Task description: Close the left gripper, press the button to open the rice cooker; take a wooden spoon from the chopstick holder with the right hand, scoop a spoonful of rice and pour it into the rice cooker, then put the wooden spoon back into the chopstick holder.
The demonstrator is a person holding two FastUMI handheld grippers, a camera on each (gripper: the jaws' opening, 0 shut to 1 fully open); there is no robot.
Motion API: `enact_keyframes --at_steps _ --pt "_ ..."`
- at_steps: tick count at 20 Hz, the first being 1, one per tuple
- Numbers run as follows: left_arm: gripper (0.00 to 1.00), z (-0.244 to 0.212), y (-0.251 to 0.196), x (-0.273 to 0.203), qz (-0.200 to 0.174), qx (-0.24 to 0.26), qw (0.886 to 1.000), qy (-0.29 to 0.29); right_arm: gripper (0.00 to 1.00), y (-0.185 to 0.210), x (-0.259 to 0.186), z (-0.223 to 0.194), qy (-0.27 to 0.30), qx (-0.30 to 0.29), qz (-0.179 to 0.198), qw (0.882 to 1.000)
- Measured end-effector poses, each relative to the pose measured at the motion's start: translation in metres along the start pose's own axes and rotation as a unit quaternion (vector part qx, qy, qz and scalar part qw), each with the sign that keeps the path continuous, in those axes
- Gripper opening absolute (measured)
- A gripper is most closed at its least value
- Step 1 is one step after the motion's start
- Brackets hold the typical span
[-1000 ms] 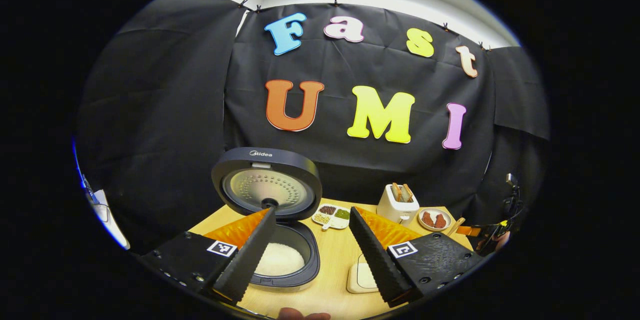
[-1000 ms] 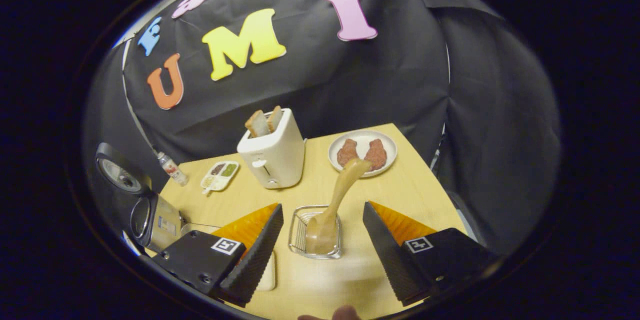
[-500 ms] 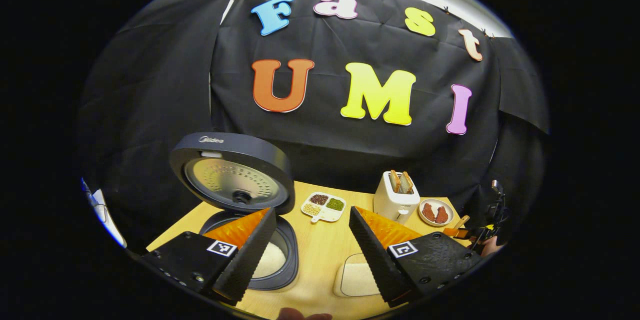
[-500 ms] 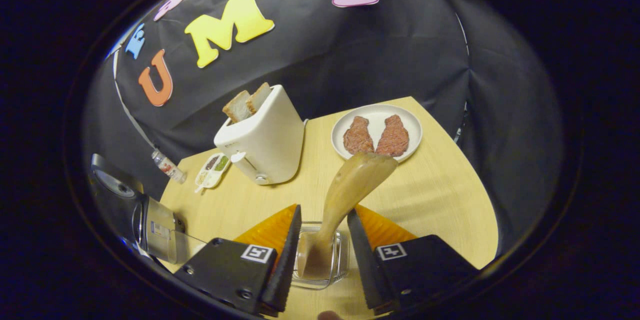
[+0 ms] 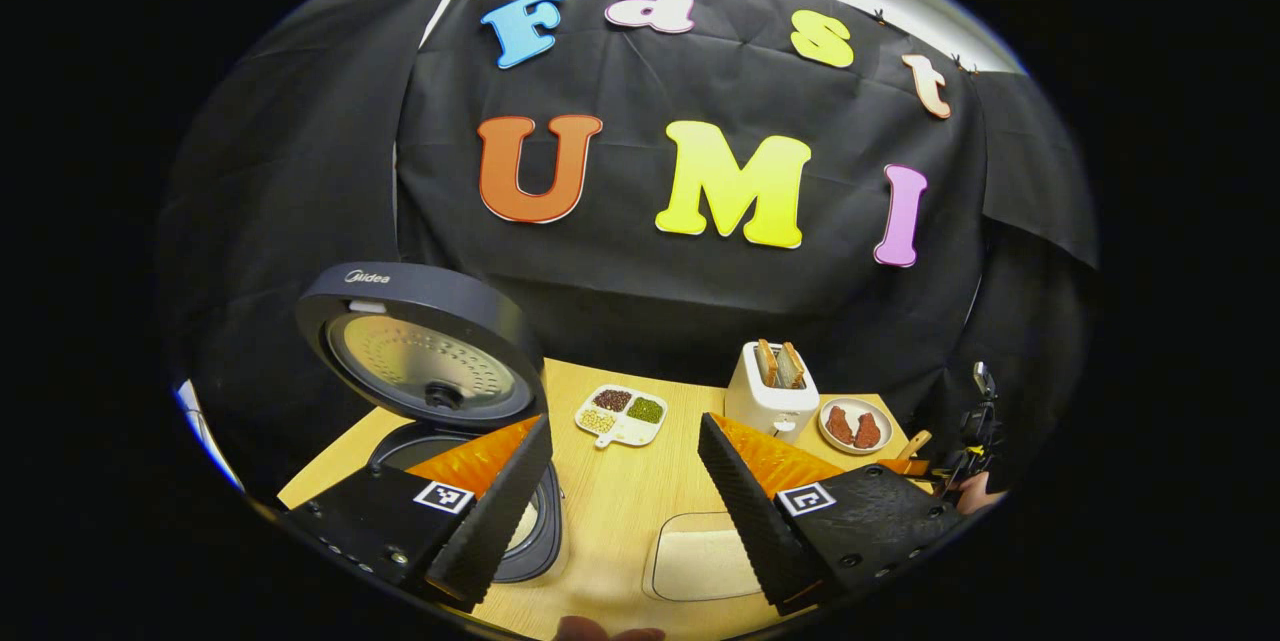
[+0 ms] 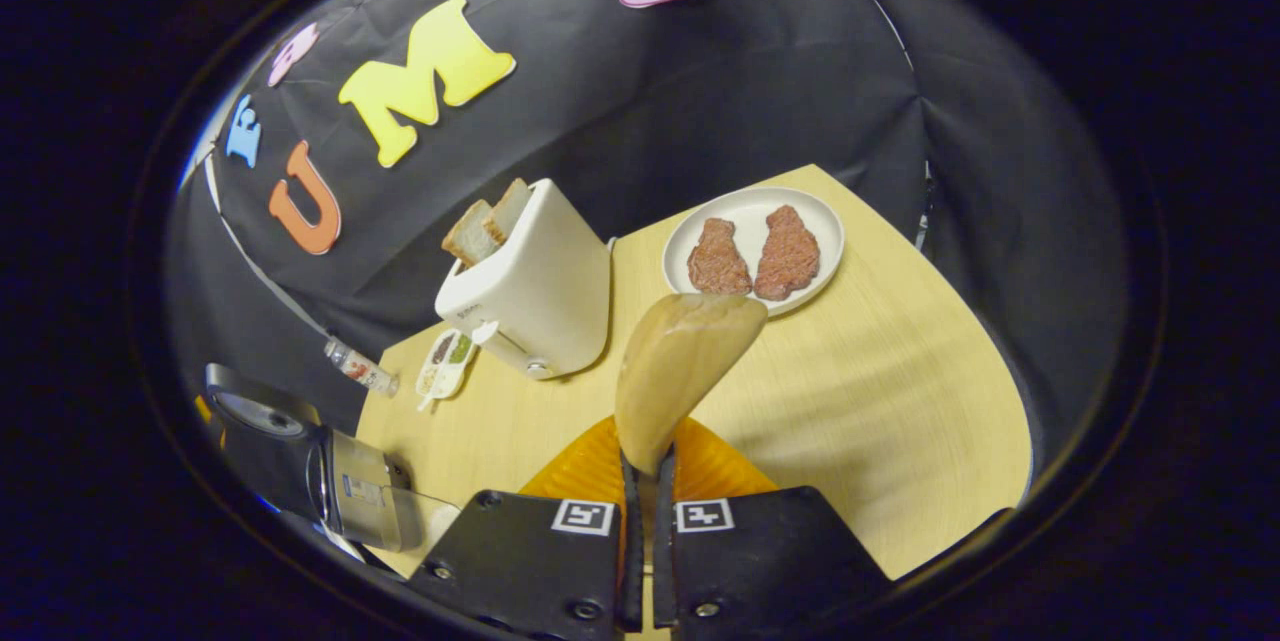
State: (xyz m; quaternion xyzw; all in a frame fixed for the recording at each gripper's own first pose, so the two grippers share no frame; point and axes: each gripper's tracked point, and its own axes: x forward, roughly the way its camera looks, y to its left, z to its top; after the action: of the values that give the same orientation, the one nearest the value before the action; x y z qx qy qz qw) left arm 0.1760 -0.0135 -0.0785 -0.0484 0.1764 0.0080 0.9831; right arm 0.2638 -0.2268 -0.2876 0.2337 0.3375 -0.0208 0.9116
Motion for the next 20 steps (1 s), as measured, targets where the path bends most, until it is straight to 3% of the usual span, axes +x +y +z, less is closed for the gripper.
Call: enact_keyframes --at_steps 8,12,15,20 --pt "0.95 0.006 0.058 -0.049 -0.001 -0.012 0.999 -0.032 0.08 0.031 -0.070 0.046 -0.106 -0.062 -0.074 0.990" --pt "0.95 0.011 0.081 -0.069 -0.012 -0.022 0.998 -0.051 0.08 0.077 -0.106 0.041 -0.128 -0.088 -0.073 0.985" --pt "0.95 0.011 0.081 -0.078 -0.042 -0.013 0.997 -0.060 0.08 0.124 -0.125 0.027 -0.142 -0.114 -0.060 0.981" --pt "0.95 0.005 0.083 -0.093 -0.080 -0.001 0.995 -0.064 0.08 0.176 -0.118 -0.025 -0.124 -0.161 -0.046 0.978"
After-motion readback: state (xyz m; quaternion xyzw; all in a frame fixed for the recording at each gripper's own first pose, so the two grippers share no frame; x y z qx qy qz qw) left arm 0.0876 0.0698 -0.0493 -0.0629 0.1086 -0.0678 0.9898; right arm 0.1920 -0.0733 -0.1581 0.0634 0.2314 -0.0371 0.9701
